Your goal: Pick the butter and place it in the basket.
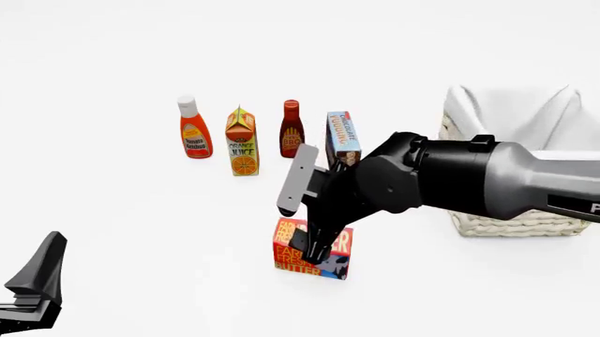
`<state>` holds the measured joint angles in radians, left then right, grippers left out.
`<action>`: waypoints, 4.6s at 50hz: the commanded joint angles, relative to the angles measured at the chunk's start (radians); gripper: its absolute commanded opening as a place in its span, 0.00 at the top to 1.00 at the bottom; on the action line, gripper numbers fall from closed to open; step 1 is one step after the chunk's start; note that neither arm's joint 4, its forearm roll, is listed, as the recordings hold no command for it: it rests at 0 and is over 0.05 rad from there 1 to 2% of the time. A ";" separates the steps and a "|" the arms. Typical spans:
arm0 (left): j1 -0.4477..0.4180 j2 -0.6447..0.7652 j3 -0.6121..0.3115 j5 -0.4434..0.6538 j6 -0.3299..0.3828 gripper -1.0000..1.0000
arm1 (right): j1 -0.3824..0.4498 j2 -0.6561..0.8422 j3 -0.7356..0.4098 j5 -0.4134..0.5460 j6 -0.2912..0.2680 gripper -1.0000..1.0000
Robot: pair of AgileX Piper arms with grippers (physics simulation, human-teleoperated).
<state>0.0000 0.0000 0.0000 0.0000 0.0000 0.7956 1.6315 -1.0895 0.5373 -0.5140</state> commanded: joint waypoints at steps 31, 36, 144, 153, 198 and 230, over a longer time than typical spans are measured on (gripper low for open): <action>0.000 0.000 0.000 0.000 0.000 0.00 | -0.038 0.043 0.005 -0.039 -0.007 0.00; 0.000 0.000 0.000 0.000 0.000 0.00 | -0.042 0.048 0.013 -0.045 -0.010 0.00; 0.000 0.000 0.000 0.000 0.000 0.00 | -0.016 0.152 0.012 -0.116 0.014 0.00; 0.000 0.000 0.000 0.000 0.000 0.00 | -0.013 0.160 0.018 -0.127 0.019 0.00; 0.000 0.000 0.000 0.000 0.000 0.00 | 0.002 0.219 0.019 -0.175 0.048 0.00; 0.000 0.000 0.000 0.000 0.000 0.00 | 0.060 0.153 0.066 -0.212 0.097 1.00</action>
<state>0.0000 0.0000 0.0000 0.0000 0.0000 0.8159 1.8165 -1.0499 0.3315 -0.4275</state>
